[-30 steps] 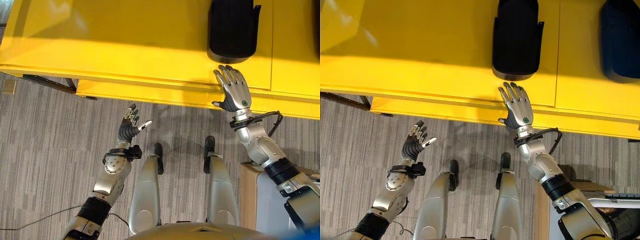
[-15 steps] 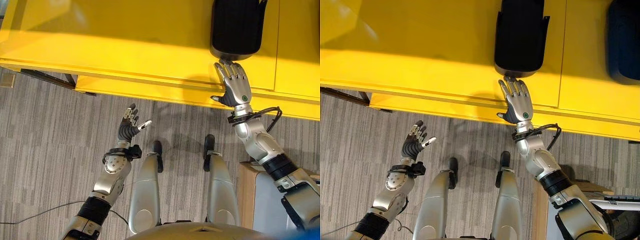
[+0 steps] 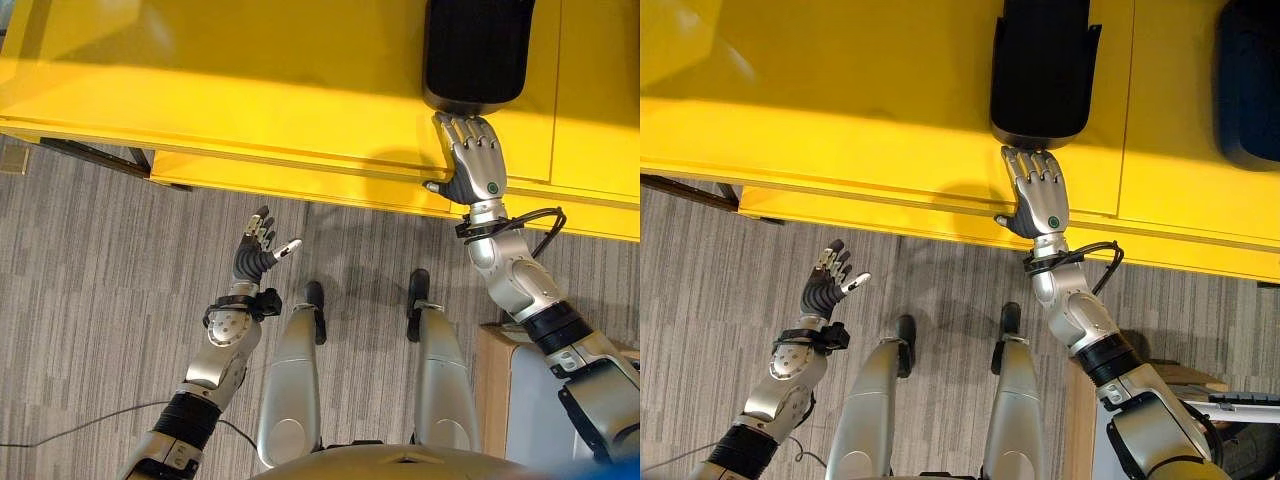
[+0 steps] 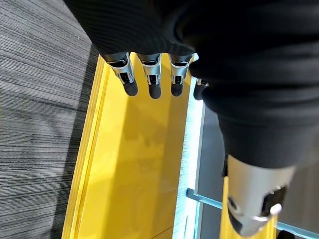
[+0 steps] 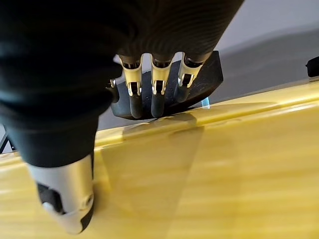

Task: Move parts from the plastic box to the shelf.

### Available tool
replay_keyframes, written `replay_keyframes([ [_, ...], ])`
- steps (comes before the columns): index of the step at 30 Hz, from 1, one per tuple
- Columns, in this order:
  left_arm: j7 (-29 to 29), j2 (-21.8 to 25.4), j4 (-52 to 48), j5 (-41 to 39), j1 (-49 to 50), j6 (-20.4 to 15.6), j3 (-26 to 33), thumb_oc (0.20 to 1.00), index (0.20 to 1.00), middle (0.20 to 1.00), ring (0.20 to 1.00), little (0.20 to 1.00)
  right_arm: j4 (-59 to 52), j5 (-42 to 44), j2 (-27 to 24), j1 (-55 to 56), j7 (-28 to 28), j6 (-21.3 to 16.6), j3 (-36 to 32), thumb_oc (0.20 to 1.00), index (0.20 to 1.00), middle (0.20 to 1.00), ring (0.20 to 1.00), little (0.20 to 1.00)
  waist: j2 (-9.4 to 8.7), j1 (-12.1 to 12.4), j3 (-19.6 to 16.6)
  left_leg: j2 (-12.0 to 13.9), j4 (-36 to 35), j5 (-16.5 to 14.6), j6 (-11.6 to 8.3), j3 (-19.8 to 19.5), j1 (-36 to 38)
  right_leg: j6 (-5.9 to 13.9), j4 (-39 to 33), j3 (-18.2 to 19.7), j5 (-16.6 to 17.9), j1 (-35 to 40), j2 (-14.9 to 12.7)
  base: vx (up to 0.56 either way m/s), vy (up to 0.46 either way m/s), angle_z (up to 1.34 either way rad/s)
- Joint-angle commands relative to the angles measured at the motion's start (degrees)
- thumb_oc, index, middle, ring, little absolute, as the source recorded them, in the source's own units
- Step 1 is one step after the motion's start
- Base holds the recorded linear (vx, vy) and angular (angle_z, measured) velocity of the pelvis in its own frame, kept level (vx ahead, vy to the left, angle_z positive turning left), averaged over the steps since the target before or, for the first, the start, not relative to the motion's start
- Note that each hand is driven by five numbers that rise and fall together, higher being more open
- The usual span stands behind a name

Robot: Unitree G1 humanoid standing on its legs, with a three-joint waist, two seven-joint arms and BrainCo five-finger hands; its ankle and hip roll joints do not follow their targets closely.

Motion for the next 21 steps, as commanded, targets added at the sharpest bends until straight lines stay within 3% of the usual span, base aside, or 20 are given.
replay_keyframes([
  [1,0.7,2.0,-4.7,1.0,1.1,-2.7,1.4,1.0,1.0,1.0,1.0,1.0,-1.7,1.1,-0.9,-3.4,-2.8,0.4,-3.7,1.0,1.0,1.0,1.0,1.0,-0.17,0.7,-0.8,0.7,-1.1,2.4,-1.38,-2.6,-2.2,1.52,0.4,1.2,-1.9,5.8,-2.3,0.08,-0.01,0.0],
  [2,0.6,2.0,-4.7,1.0,1.1,-2.7,1.4,1.0,1.0,1.0,1.0,1.0,-1.5,1.2,-0.8,-3.6,-2.8,0.5,-3.8,1.0,1.0,1.0,1.0,1.0,-0.11,0.7,-1.1,0.7,-1.0,0.9,-1.7,-2.9,-1.6,1.79,0.7,1.4,-3.2,6.2,-2.2,0.0,0.0,0.0],
  [6,0.4,2.3,-4.7,0.7,1.0,-2.8,1.5,1.0,1.0,1.0,1.0,1.0,-0.3,1.5,-1.2,-5.2,-3.3,1.1,-4.2,1.0,1.0,1.0,1.0,1.0,0.01,0.9,-0.9,0.6,-1.0,2.4,-1.35,-2.7,-2.5,1.44,0.8,1.3,-1.9,5.2,-2.4,-0.03,0.0,0.0],
  [7,0.4,2.3,-4.7,0.7,1.0,-2.8,1.5,1.0,1.0,1.0,1.0,1.0,-0.3,1.6,-1.2,-5.2,-3.3,1.1,-4.2,1.0,1.0,1.0,1.0,1.0,0.02,0.9,-1.2,0.6,-0.9,0.9,-1.67,-3.0,-1.9,1.71,1.1,1.5,-3.1,5.7,-2.2,0.0,0.0,0.0],
  [9,0.3,2.4,-4.7,0.7,1.0,-2.8,1.6,1.0,1.0,1.0,1.0,1.0,-0.1,1.7,-1.1,-5.9,-3.3,1.3,-4.2,1.0,1.0,1.0,1.0,1.0,0.08,1.0,-0.9,0.5,-0.9,2.4,-1.32,-2.7,-2.6,1.45,0.8,1.3,-1.8,5.1,-2.3,0.0,0.0,0.0],
  [10,0.3,2.4,-4.6,0.6,1.0,-2.7,1.6,1.0,1.0,1.0,1.0,1.0,0.1,1.8,-1.1,-6.2,-3.3,1.2,-4.2,1.0,1.0,1.0,1.0,1.0,0.1,1.0,-1.2,0.5,-0.9,1.0,-1.63,-3.0,-2.0,1.73,1.1,1.5,-3.0,5.6,-2.2,0.0,0.0,0.0],
  [11,0.3,2.5,-4.5,0.3,0.9,-2.9,1.7,1.0,1.0,1.0,1.0,1.0,0.8,2.2,-1.0,-6.9,-3.5,1.4,-4.2,1.0,1.0,1.0,1.0,1.0,0.17,1.1,-0.9,0.3,-0.9,2.5,-1.26,-2.7,-2.8,1.39,0.8,1.3,-1.8,4.9,-2.3,0.07,-0.009,-0.01],
  [12,0.3,2.5,-4.5,0.3,0.9,-2.9,1.7,1.0,1.0,1.0,1.0,1.0,0.9,2.2,-1.0,-6.9,-3.5,1.4,-4.2,1.0,1.0,1.0,1.0,1.0,0.18,1.2,-1.2,0.4,-0.8,1.0,-1.58,-3.1,-2.1,1.67,1.1,1.5,-3.0,5.4,-2.1,-0.1,0.014,-0.02],
  [13,0.3,2.5,-4.5,0.3,0.9,-3.0,1.8,1.0,1.0,1.0,1.0,1.0,0.8,2.1,-1.1,-7.0,-3.5,1.4,-4.2,1.0,1.0,1.0,1.0,1.0,0.22,1.1,-0.9,0.3,-0.9,2.5,-1.25,-2.7,-2.8,1.39,0.8,1.3,-1.8,4.9,-2.3,0.08,-0.006,0.0],
  [14,0.2,2.5,-4.4,0.3,0.8,-2.9,1.8,1.0,1.0,1.0,1.0,1.0,0.9,2.2,-1.1,-7.1,-3.4,1.4,-4.3,1.0,1.0,1.0,1.0,1.0,0.25,1.2,-1.2,0.4,-0.8,1.0,-1.57,-3.1,-2.2,1.65,1.2,1.4,-3.0,5.3,-2.2,-0.1,0.015,0.0],
  [15,0.2,2.5,-4.5,0.3,0.8,-3.0,1.8,1.0,1.0,1.0,1.0,1.0,0.9,2.2,-1.1,-7.1,-3.4,1.4,-4.3,1.0,1.0,1.0,1.0,1.0,0.24,1.2,-0.8,0.3,-0.9,2.5,-1.24,-2.7,-2.9,1.37,1.0,1.2,-1.8,4.8,-2.4,0.07,-0.007,0.01],
  [16,0.1,2.5,-4.5,0.3,0.8,-2.9,1.9,1.0,1.0,1.0,1.0,1.0,1.2,2.1,-1.2,-7.5,-3.3,1.6,-4.1,1.0,1.0,1.0,1.0,1.0,0.35,1.3,-1.2,0.4,-0.8,1.1,-1.55,-3.1,-2.4,1.65,1.1,1.4,-3.0,5.3,-2.2,-0.09,0.014,0.01],
  [17,0.1,2.5,-4.5,0.3,0.7,-2.9,1.9,1.0,1.0,1.0,1.0,1.0,1.3,2.1,-1.2,-7.6,-3.3,1.6,-4.0,1.0,1.0,1.0,1.0,1.0,0.34,1.3,-0.9,0.3,-0.9,2.5,-1.22,-2.8,-3.0,1.38,0.8,1.2,-1.7,4.8,-2.4,0.08,-0.005,0.01],
  [18,0.1,2.6,-4.5,0.3,0.8,-2.9,1.9,1.0,1.0,1.0,1.0,1.0,1.8,2.7,-0.9,-8.0,-3.3,1.5,-4.1,1.0,1.0,1.0,1.0,1.0,0.41,1.4,-1.2,0.4,-0.8,1.1,-1.53,-3.1,-2.4,1.67,1.0,1.4,-2.9,5.2,-2.2,-0.09,0.014,0.0],
  [19,0.1,2.6,-4.6,0.3,0.7,-2.9,1.9,1.0,1.0,1.0,1.0,1.0,1.8,2.7,-0.9,-8.0,-3.4,1.5,-4.1,1.0,1.0,1.0,1.0,1.0,0.4,1.4,-0.9,0.3,-0.9,2.6,-1.21,-2.8,-3.0,1.39,0.8,1.2,-1.6,4.7,-2.4,0.07,-0.006,-0.01],
  [21,-0.1,2.6,-4.6,0.1,0.9,-2.9,2.2,1.0,1.0,1.0,1.0,1.0,2.3,2.9,-1.2,-8.7,-3.4,1.7,-4.3,1.0,1.0,1.0,1.0,1.0,0.39,1.6,-1.2,0.4,-0.8,1.1,-1.55,-3.2,-2.5,1.64,1.1,1.4,-2.8,5.1,-2.2,0.04,-0.006,0.0],
])
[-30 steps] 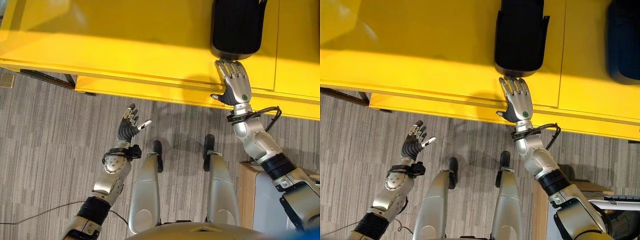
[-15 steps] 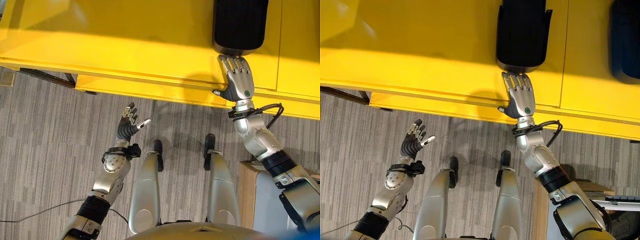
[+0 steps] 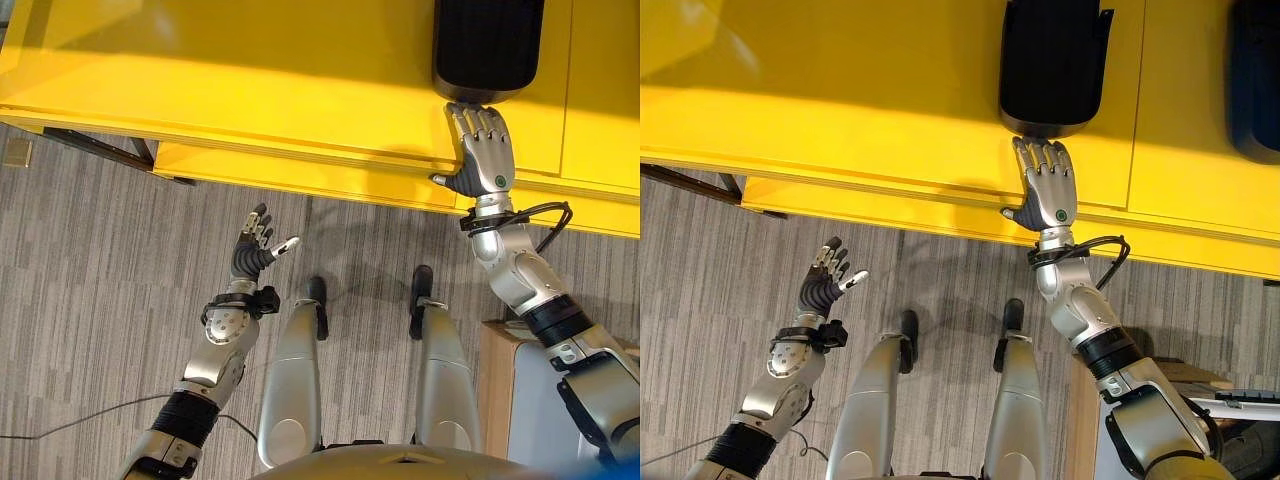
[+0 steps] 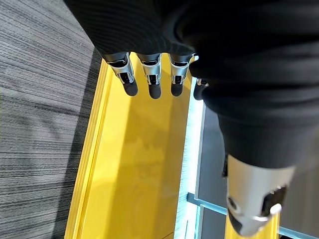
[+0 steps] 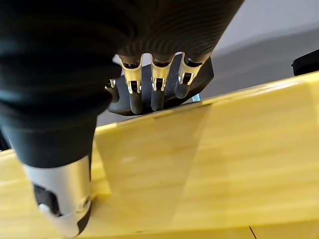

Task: Move parts from the plastic box to the shelf.

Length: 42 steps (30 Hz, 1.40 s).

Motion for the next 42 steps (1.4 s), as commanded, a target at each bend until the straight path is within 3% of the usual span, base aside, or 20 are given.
replay_keyframes([
  [1,0.0,2.3,-4.6,0.1,1.4,-2.9,1.1,1.0,1.0,1.0,1.0,1.0,0.1,0.9,-1.4,-7.3,-2.8,0.8,-3.7,1.0,1.0,1.0,1.0,1.0,0.22,1.1,-1.3,0.7,-2.0,0.9,-1.97,-3.3,-0.9,1.41,1.3,1.3,-3.6,6.0,-1.8,-0.09,0.008,0.01],
  [2,0.0,2.4,-4.7,0.1,1.4,-2.9,1.1,1.0,1.0,1.0,1.0,1.0,0.2,1.0,-1.4,-7.3,-2.8,0.8,-3.7,1.0,1.0,1.0,1.0,1.0,0.2,1.0,-1.0,0.6,-2.1,2.4,-1.64,-3.0,-1.6,1.13,1.0,1.1,-2.3,5.6,-1.9,0.0,0.0,0.0],
  [3,-0.1,2.6,-4.5,0.1,1.6,-3.0,1.3,1.0,1.0,1.0,1.0,1.0,1.3,1.5,-1.7,-8.4,-2.8,1.0,-3.7,1.0,1.0,1.0,1.0,1.0,0.25,1.2,-1.3,0.6,-2.0,1.0,-1.97,-3.3,-1.1,1.39,1.3,1.3,-3.6,6.0,-1.8,-0.09,0.016,0.01],
  [4,-0.1,2.6,-4.6,0.1,1.6,-3.0,1.3,1.0,1.0,1.0,1.0,1.0,1.3,1.5,-1.7,-8.5,-2.8,1.0,-3.8,1.0,1.0,1.0,1.0,1.0,0.23,1.2,-1.0,0.6,-2.1,2.5,-1.65,-3.0,-1.7,1.11,1.0,1.1,-2.3,5.5,-2.0,0.07,-0.001,0.0],
  [5,-0.3,2.6,-4.4,0.0,1.7,-3.0,1.3,1.0,1.0,1.0,1.0,1.0,1.7,1.6,-2.0,-9.2,-2.7,1.2,-3.6,1.0,1.0,1.0,1.0,1.0,0.3,1.3,-1.3,0.6,-2.0,1.0,-1.95,-3.4,-1.2,1.38,1.4,1.3,-3.6,6.0,-1.9,-0.09,0.016,0.01],
  [8,-0.3,2.8,-4.4,-0.1,1.7,-3.2,1.3,1.0,1.0,1.0,1.0,1.0,2.5,2.2,-2.3,-10.6,-2.8,1.3,-3.7,1.0,1.0,1.0,1.0,1.0,0.25,1.4,-0.9,0.5,-1.9,2.5,-1.61,-3.0,-2.0,1.12,1.1,1.1,-2.2,5.3,-2.1,0.01,0.004,0.0],
  [11,-0.4,2.8,-4.3,-0.2,1.7,-3.1,1.3,1.0,1.0,1.0,1.0,1.0,3.1,2.5,-2.6,-11.2,-2.6,1.3,-3.6,1.0,1.0,1.0,1.0,1.0,0.24,1.6,-1.2,0.5,-1.9,1.1,-1.91,-3.3,-1.4,1.41,1.3,1.2,-3.3,5.8,-2.0,-0.01,0.006,0.01],
  [14,-0.5,2.9,-4.3,-0.3,1.6,-3.2,1.4,1.0,1.0,1.0,1.0,1.0,3.0,2.7,-2.8,-11.1,-2.5,1.2,-3.7,1.0,1.0,1.0,1.0,1.0,0.25,1.5,-0.8,0.4,-2.1,2.6,-1.6,-2.9,-1.9,1.16,1.0,1.0,-1.9,5.4,-2.1,0.0,0.005,0.0],
  [15,-0.5,2.8,-4.2,-0.3,1.7,-3.1,1.5,1.0,1.0,1.0,1.0,1.0,2.9,2.9,-2.7,-10.9,-2.6,1.0,-3.8,1.0,1.0,1.0,1.0,1.0,0.26,1.5,-1.1,0.5,-1.9,1.2,-1.91,-3.2,-1.3,1.43,1.3,1.2,-3.2,5.8,-2.0,-0.09,0.015,-0.02],
  [18,-0.3,2.5,-3.9,-0.1,1.7,-2.8,1.6,1.0,1.0,1.0,1.0,1.0,1.7,3.7,-1.8,-8.2,-2.1,0.2,-4.2,1.0,1.0,1.0,1.0,1.0,0.2,1.2,-1.1,0.5,-2.0,1.2,-1.89,-3.2,-1.3,1.46,1.1,1.2,-3.1,5.9,-2.0,0.03,-0.003,-0.01],
  [19,-0.3,2.5,-3.9,-0.1,1.7,-2.8,1.6,1.0,1.0,1.0,1.0,1.0,1.7,3.7,-1.9,-8.1,-2.1,0.2,-4.3,1.0,1.0,1.0,1.0,1.0,0.19,1.2,-0.8,0.4,-2.1,2.7,-1.56,-2.8,-1.9,1.17,0.8,1.0,-1.8,5.4,-2.1,-0.1,0.015,0.01],
  [23,0.6,1.7,-3.7,0.5,1.9,-2.4,1.7,1.0,1.0,1.0,1.0,1.0,-2.7,6.1,-0.2,-2.2,-1.6,-2.4,-5.3,1.0,1.0,1.0,1.0,1.0,-0.05,0.6,-0.9,0.5,-2.2,1.1,-1.84,-3.0,-0.8,1.56,0.7,1.2,-3.1,6.5,-1.9,0.02,0.002,0.01],
  [24,0.9,1.3,-3.4,0.9,1.9,-2.1,1.8,1.0,1.0,1.0,1.0,1.0,-5.1,8.5,0.9,0.9,-0.8,-4.2,-5.6,1.0,1.0,1.0,1.0,1.0,-0.26,0.2,-0.5,0.5,-2.8,3.0,-1.46,-2.6,-1.2,1.39,-0.1,1.0,-1.5,6.3,-2.2,0.0,0.0,0.0],
  [26,1.1,1.1,-3.4,1.2,2.1,-2.0,1.7,1.0,1.0,1.0,1.0,1.0,-6.5,10.1,1.7,3.0,-0.4,-5.2,-5.9,1.0,1.0,1.0,1.0,1.0,-0.32,0.2,-0.8,0.7,-2.8,1.4,-1.81,-2.9,-0.2,1.71,0.1,1.1,-2.8,7.2,-2.0,0.05,-0.001,0.01],
  [31,1.7,0.3,-3.4,1.8,3.4,-1.5,1.8,1.0,1.0,1.0,1.0,1.0,-12.8,18.0,3.2,13.2,2.9,-10.9,-6.5,1.0,1.0,1.0,1.0,1.0,-1.26,-0.9,-1.3,0.8,-5.6,2.4,-1.89,-2.6,2.2,2.4,-3.7,0.5,-1.2,10.1,-2.1,-0.02,0.004,-0.01],
  [32,1.7,0.3,-3.4,1.9,3.7,-1.6,1.9,1.0,1.0,1.0,1.0,1.0,-14.1,18.7,2.9,14.7,3.7,-11.7,-6.6,1.0,1.0,1.0,1.0,1.0,-1.55,-1.2,-1.2,0.6,-6.7,4.4,-1.55,-2.3,2.1,2.25,-5.1,0.4,0.7,10.1,-2.2,0.02,0.007,-0.03],
  [34,1.5,0.4,-3.5,2.0,4.3,-1.3,1.9,1.0,1.0,1.0,1.0,1.0,-16.0,20.4,2.8,17.0,4.9,-13.1,-6.6,1.0,1.0,1.0,1.0,1.0,-1.79,-1.4,-1.7,0.6,-7.8,3.2,-1.97,-2.5,3.9,2.8,-6.5,0.3,0.1,12.1,-2.1,0.06,-0.005,-0.01],
  [37,1.4,0.8,-3.8,2.2,6.0,-1.5,2.6,1.0,1.0,1.0,1.0,1.0,-20.1,23.9,1.3,21.8,7.7,-16.0,-7.4,1.0,1.0,1.0,1.0,1.0,-2.78,-2.1,-2.5,0.4,-12.2,6.5,-1.84,-2.0,6.0,3.37,-12.3,-1.1,4.3,15.2,-2.4,-0.03,0.009,-0.01],
  [41,1.0,0.9,-3.9,2.1,7.2,-1.5,3.2,1.0,1.0,1.0,1.0,1.0,-22.5,25.8,0.1,25.3,9.3,-16.9,-8.8,1.0,1.0,1.0,1.0,1.0,-3.38,-2.7,-3.4,-0.1,-15.0,7.4,-2.02,-1.9,8.5,4.22,-16.6,-1.9,6.4,18.8,-2.9,0.07,0.011,0.02],
  [42,0.7,0.9,-4.0,1.9,8.1,-1.5,3.8,1.0,1.0,1.0,1.0,1.0,-24.3,27.2,-0.3,27.4,9.9,-17.4,-10.6,1.0,1.0,1.0,1.0,1.0,-3.75,-3.1,-4.3,-0.5,-16.6,7.7,-2.12,-1.8,10.0,4.93,-19.6,-2.2,8.5,21.3,-3.5,0.06,0.032,-0.01],
])
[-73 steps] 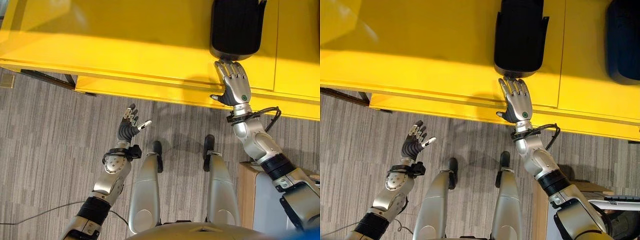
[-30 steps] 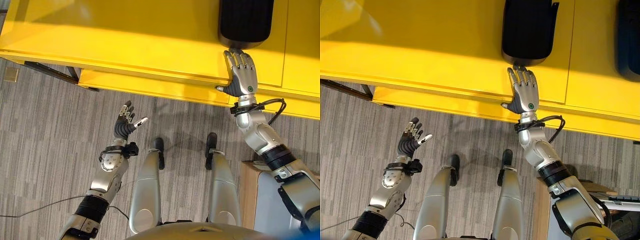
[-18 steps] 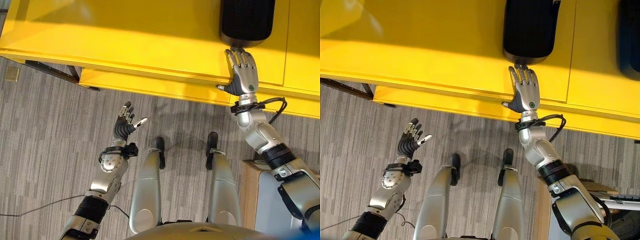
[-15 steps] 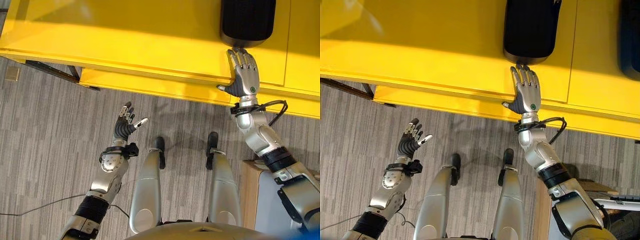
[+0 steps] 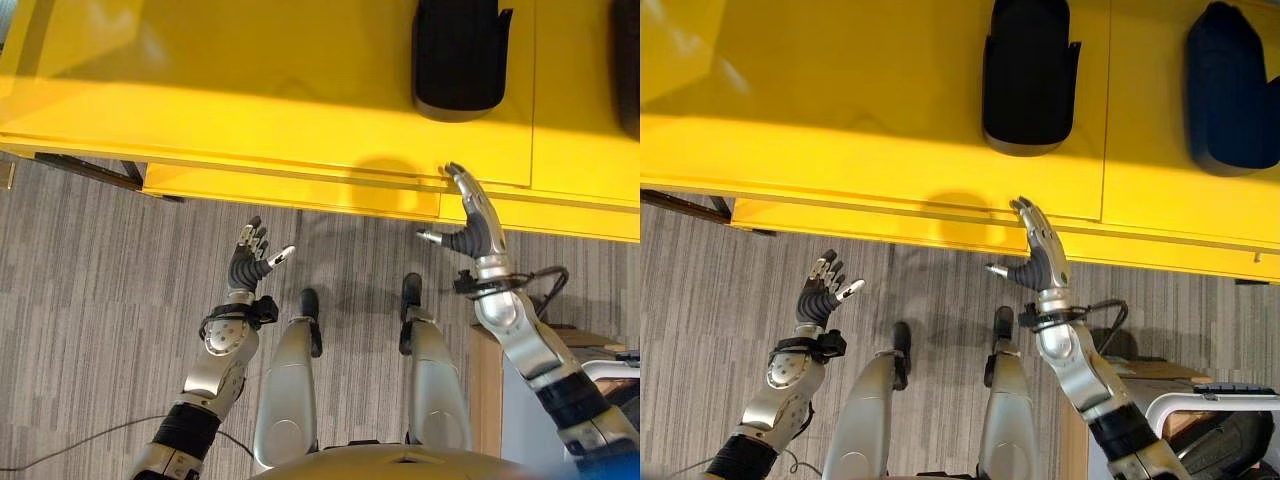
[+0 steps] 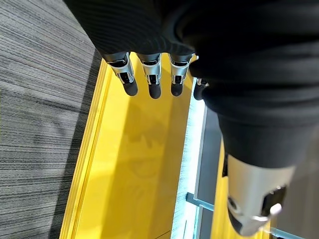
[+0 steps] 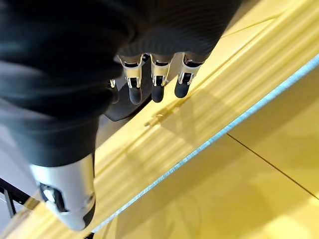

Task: Move parts from the plastic box to the shelf.

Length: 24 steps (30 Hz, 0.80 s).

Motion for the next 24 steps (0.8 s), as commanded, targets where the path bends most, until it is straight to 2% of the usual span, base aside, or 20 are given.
replay_keyframes([
  [1,-0.5,2.5,-4.0,1.2,3.3,-1.9,2.2,1.0,1.0,1.0,1.0,1.0,-5.3,2.6,-2.2,0.3,0.7,-3.8,-4.0,1.0,1.0,1.0,1.0,1.0,-1.38,0.1,-3.6,0.4,-5.0,4.1,-2.0,-2.4,-0.5,3.64,-2.7,-0.1,2.0,7.8,-3.5,0.1,0.069,-0.01],
  [4,-0.8,2.3,-4.1,0.9,4.5,-2.2,2.7,1.0,1.0,1.0,1.0,1.0,-7.9,3.2,-3.3,3.8,0.8,-4.7,-6.9,1.0,1.0,1.0,1.0,1.0,-1.72,-0.5,-5.0,-0.7,-5.2,3.4,-1.7,-2.3,1.7,4.82,-6.2,-0.2,6.3,11.4,-5.4,0.07,0.097,0.03],
  [8,-1.3,2.3,-3.9,0.8,5.4,-2.2,3.2,1.0,1.0,1.0,1.0,1.0,-8.7,5.3,-3.3,8.0,1.8,-5.0,-10.0,1.0,1.0,1.0,1.0,1.0,-1.84,-1.3,-6.1,-2.2,-4.3,1.9,-0.6,-1.5,3.8,5.57,-7.1,0.4,10.2,14.0,-7.2,0.05,0.118,0.07],
  [9,-1.3,2.3,-3.9,0.8,5.4,-2.2,3.1,1.0,1.0,1.0,1.0,1.0,-8.8,5.3,-3.3,8.1,1.8,-5.0,-10.0,1.0,1.0,1.0,1.0,1.0,-1.86,-1.3,-6.1,-2.3,-4.3,1.9,-0.58,-1.4,3.8,5.59,-7.1,0.4,10.2,14.1,-7.2,0.04,0.18,0.07],
  [10,-1.4,2.4,-3.6,1.3,5.9,-2.1,3.5,1.0,1.0,1.0,1.0,1.0,-8.7,8.8,-1.9,10.7,2.9,-5.4,-11.4,1.0,1.0,1.0,1.0,1.0,-1.73,-2.0,-6.7,-3.5,-4.5,1.2,0.2,-0.8,5.2,5.86,-6.8,0.8,13.2,14.7,-8.2,0.03,0.132,0.06],
  [11,-1.4,2.4,-3.6,1.3,5.9,-2.1,3.5,1.0,1.0,1.0,1.0,1.0,-8.8,8.9,-1.9,10.8,2.9,-5.4,-11.4,1.0,1.0,1.0,1.0,1.0,-1.78,-2.0,-6.6,-3.5,-4.6,1.2,0.23,-0.8,5.3,5.89,-6.9,0.9,13.2,14.8,-8.3,0.03,0.245,0.03],
  [12,-1.6,2.9,-3.4,1.5,6.3,-2.1,3.8,1.0,1.0,1.0,1.0,1.0,-8.2,11.7,-0.5,12.2,3.5,-5.6,-12.0,1.0,1.0,1.0,1.0,1.0,-1.65,-2.6,-6.8,-4.5,-5.4,0.9,1.0,0.2,6.7,6.25,-6.6,1.4,17.3,14.5,-8.8,-0.02,0.164,0.06],
  [14,-1.8,3.7,-3.4,1.7,7.1,-2.3,4.6,1.0,1.0,1.0,1.0,1.0,-7.5,13.5,0.4,12.8,4.4,-5.8,-11.6,1.0,1.0,1.0,1.0,1.0,-1.37,-3.1,-7.1,-4.6,-7.9,1.4,1.34,1.5,8.5,7.15,-7.7,0.8,22.1,13.9,-8.8,-0.02,0.172,-0.13],
  [15,-1.8,3.9,-3.5,1.6,7.5,-2.4,5.1,1.0,1.0,1.0,1.0,1.0,-6.9,14.6,0.8,12.6,4.8,-5.9,-11.2,1.0,1.0,1.0,1.0,1.0,-1.24,-3.1,-7.1,-4.2,-9.8,2.1,1.31,2.0,9.8,7.48,-8.2,0.4,22.9,13.8,-8.4,0.0,0.082,-0.35],
  [16,-1.8,3.9,-3.5,1.6,7.5,-2.4,5.1,1.0,1.0,1.0,1.0,1.0,-6.9,14.6,0.8,12.6,4.8,-5.9,-11.2,1.0,1.0,1.0,1.0,1.0,-1.26,-3.1,-7.1,-4.2,-9.8,2.1,1.31,2.0,9.8,7.48,-8.3,0.4,22.9,13.9,-8.4,-0.01,0.159,-0.53],
  [17,-1.7,4.3,-3.8,1.6,8.1,-2.4,6.2,1.0,1.0,1.0,1.0,1.0,-6.1,17.6,2.2,12.0,5.8,-6.1,-10.1,1.0,1.0,1.0,1.0,1.0,-0.52,-2.2,-7.1,-3.0,-14.3,4.0,1.18,4.2,13.0,8.02,-7.9,-4.4,20.5,14.1,-7.3,-0.02,0.224,-0.63],
  [18,-1.6,4.1,-3.8,1.6,8.5,-2.3,6.9,1.0,1.0,1.0,1.0,1.0,-6.8,17.3,2.4,11.8,5.8,-6.5,-10.0,1.0,1.0,1.0,1.0,1.0,0.13,-1.4,-7.1,-2.2,-15.9,4.8,1.13,6.0,14.5,8.0,-6.2,-8.0,17.8,15.1,-7.2,-0.02,0.222,-0.81],
  [19,-1.6,4.1,-3.8,1.6,8.5,-2.3,6.9,1.0,1.0,1.0,1.0,1.0,-6.8,17.3,2.4,11.8,5.9,-6.4,-10.0,1.0,1.0,1.0,1.0,1.0,0.11,-1.3,-6.8,-2.2,-16.1,4.9,1.09,6.0,14.8,7.99,-6.1,-8.0,17.7,15.3,-7.2,0.05,0.241,-1.0],
  [20,-1.6,4.2,-4.0,1.6,8.5,-2.4,7.5,1.0,1.0,1.0,1.0,1.0,-8.1,14.3,1.5,11.3,5.6,-6.8,-10.4,1.0,1.0,1.0,1.0,1.0,1.36,-1.0,-7.4,-1.2,-18.4,4.8,1.25,6.6,16.8,7.49,-1.8,-7.8,10.8,16.5,-4.7,0.02,0.18,-0.98],
  [21,-1.4,4.1,-4.2,1.5,8.3,-2.4,8.0,1.0,1.0,1.0,1.0,1.0,-8.3,13.2,1.3,10.7,5.5,-6.8,-10.0,1.0,1.0,1.0,1.0,1.0,1.62,-0.2,-7.4,-0.6,-19.5,5.5,1.45,7.9,17.6,7.17,1.6,-8.3,8.2,17.3,-4.6,-0.05,0.178,-0.83],
  [22,-1.4,4.1,-4.3,1.5,8.3,-2.4,8.1,1.0,1.0,1.0,1.0,1.0,-8.3,13.1,1.3,10.6,5.5,-6.8,-10.0,1.0,1.0,1.0,1.0,1.0,1.35,-0.1,-7.0,-0.7,-19.4,6.8,1.81,8.8,17.2,6.53,1.6,-8.5,8.8,16.8,-4.9,-0.08,0.049,-0.95],
  [23,-1.2,3.8,-4.7,1.1,8.8,-2.2,8.8,1.0,1.0,1.0,1.0,1.0,-8.3,13.5,1.9,9.6,5.7,-6.8,-9.2,1.0,1.0,1.0,1.0,1.0,1.51,1.1,-7.6,0.0,-19.8,5.4,1.61,10.0,18.3,6.45,3.9,-10.0,5.8,19.2,-5.0,-0.08,-0.011,-1.42],
  [24,-1.2,3.8,-4.7,0.8,9.1,-2.0,9.4,1.0,1.0,1.0,1.0,1.0,-8.2,13.9,2.2,9.0,6.0,-6.7,-8.7,1.0,1.0,1.0,1.0,1.0,1.16,2.1,-7.8,0.2,-19.7,5.4,1.51,11.1,18.5,6.3,3.4,-11.3,5.3,20.8,-5.6,-0.06,-0.088,-1.76],
])
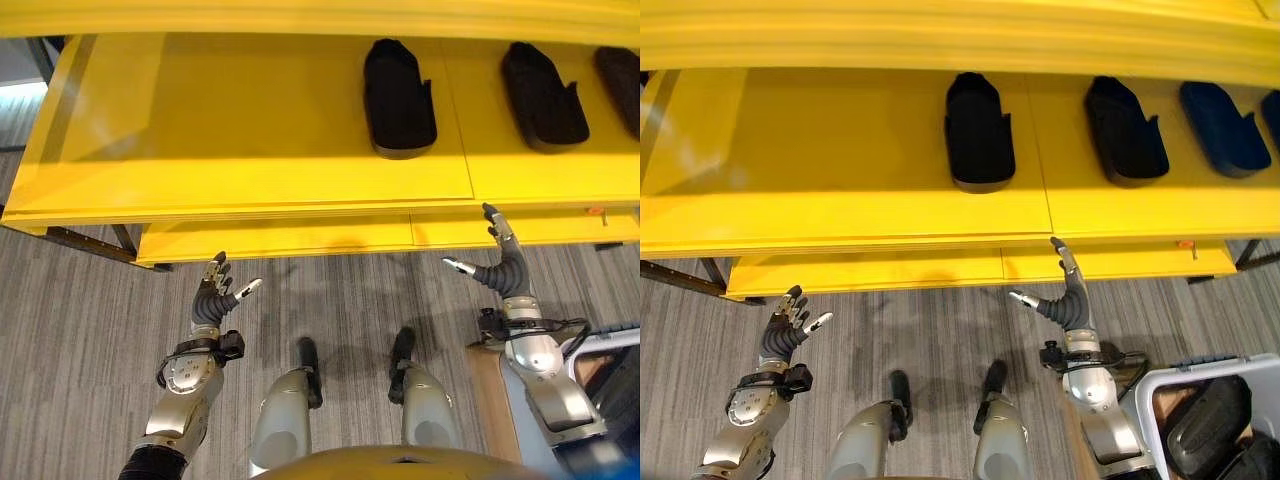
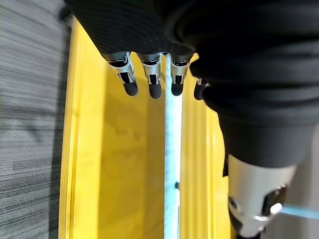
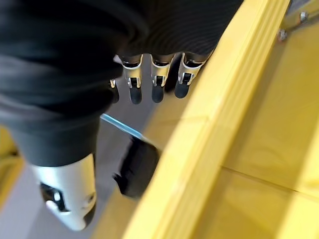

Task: Move parts from the plastic box to the shelf.

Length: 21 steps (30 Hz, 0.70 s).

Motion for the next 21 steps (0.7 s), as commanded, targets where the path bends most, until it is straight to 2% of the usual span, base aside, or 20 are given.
replay_keyframes([
  [1,0.0,0.5,-6.2,0.0,2.1,-1.7,4.4,1.0,1.0,1.0,1.0,1.0,-3.4,-0.2,-0.8,0.6,0.7,-3.0,0.7,1.0,1.0,1.0,1.0,1.0,-0.52,3.1,-2.0,0.6,-7.6,0.8,-5.31,3.1,7.3,0.15,7.5,-7.6,-4.5,15.1,-8.1,-0.14,-0.204,-1.61],
  [2,-0.4,0.1,-6.3,0.0,3.2,-1.3,5.4,1.0,1.0,1.0,1.0,1.0,-3.2,0.3,-0.4,0.0,1.4,-2.6,1.4,1.0,1.0,1.0,1.0,1.0,-1.43,4.5,-2.5,1.6,-6.6,0.7,-5.73,5.5,7.5,0.65,4.2,-9.7,-3.7,16.9,-8.2,-0.12,-0.179,-1.35],
  [3,-0.4,0.2,-6.4,0.0,3.2,-1.3,5.4,1.0,1.0,1.0,1.0,1.0,-3.2,0.3,-0.4,0.0,1.4,-2.6,1.4,1.0,1.0,1.0,1.0,1.0,-1.46,4.6,-2.4,1.7,-6.5,0.7,-5.78,5.6,7.6,0.64,3.9,-9.6,-3.5,17.1,-8.1,-0.07,-0.135,-1.49],
  [4,-0.7,0.0,-6.3,0.0,3.7,-1.1,5.8,1.0,1.0,1.0,1.0,1.0,-3.2,0.7,-0.2,0.1,1.8,-2.5,1.4,1.0,1.0,1.0,1.0,1.0,-1.74,4.8,-2.8,2.0,-6.7,0.8,-5.98,6.4,7.8,0.63,2.1,-10.1,-4.0,17.4,-8.0,-0.05,-0.214,-1.17],
  [5,-1.3,-1.1,-5.7,0.5,4.8,-0.6,6.8,1.0,1.0,1.0,1.0,1.0,-3.6,1.0,0.0,1.1,2.8,-2.2,0.6,1.0,1.0,1.0,1.0,1.0,-2.21,4.4,-3.9,3.5,-7.1,2.4,-7.39,8.6,8.5,0.25,-2.6,-10.3,-6.1,18.4,-6.3,-0.05,-0.219,-0.9],
  [6,-1.3,-1.1,-5.7,0.5,4.8,-0.6,6.8,1.0,1.0,1.0,1.0,1.0,-3.7,1.0,0.0,1.2,2.9,-2.1,0.6,1.0,1.0,1.0,1.0,1.0,-2.19,4.5,-3.9,3.6,-7.2,2.5,-7.48,8.6,8.6,0.15,-2.7,-10.2,-6.1,18.3,-6.2,-0.05,-0.257,-0.73],
  [10,-2.3,-2.1,-6.2,0.3,6.0,-0.4,7.0,1.0,1.0,1.0,1.0,1.0,-4.5,1.6,0.0,3.5,3.7,-2.1,-1.2,1.0,1.0,1.0,1.0,1.0,-1.38,2.8,-4.9,7.0,-9.8,6.0,-9.86,11.3,10.9,-1.37,-6.3,-8.2,-10.1,18.6,-2.1,0.01,-0.188,-0.61],
  [11,-3.0,-2.3,-6.2,1.0,5.9,-0.1,6.5,1.0,1.0,1.0,1.0,1.0,-4.5,1.4,0.0,4.4,3.8,-2.0,-1.9,1.0,1.0,1.0,1.0,1.0,-0.94,1.7,-5.2,8.0,-11.2,7.5,-10.71,12.2,12.2,-2.06,-7.3,-7.0,-11.5,18.9,-0.5,0.03,-0.243,-0.64],
  [13,-3.3,-2.6,-6.1,1.3,5.8,0.0,6.4,1.0,1.0,1.0,1.0,1.0,-4.8,1.4,-0.1,5.3,3.9,-1.8,-2.5,1.0,1.0,1.0,1.0,1.0,-0.53,1.3,-5.4,8.9,-12.3,8.8,-11.56,12.9,13.1,-2.61,-7.8,-6.1,-12.3,19.1,0.7,0.01,-0.177,-0.69],
  [16,-4.4,-3.4,-5.9,2.2,5.4,0.6,5.5,1.0,1.0,1.0,1.0,1.0,-5.9,1.5,-0.3,7.9,4.5,-1.9,-4.3,1.0,1.0,1.0,1.0,1.0,0.82,-1.1,-5.8,11.8,-15.2,12.9,-13.78,14.4,15.5,-4.28,-8.1,-4.1,-14.9,19.7,4.3,0.0,-0.23,-0.42],
  [21,-4.9,-4.3,-5.7,2.9,4.8,0.9,4.6,1.0,1.0,1.0,1.0,1.0,-6.5,1.3,-0.3,10.3,4.0,-2.1,-6.3,1.0,1.0,1.0,1.0,1.0,1.73,-3.1,-5.4,15.8,-14.9,16.6,-16.08,15.4,17.1,-6.7,-7.7,-1.8,-17.1,20.2,8.5,0.01,-0.203,-0.24],
])
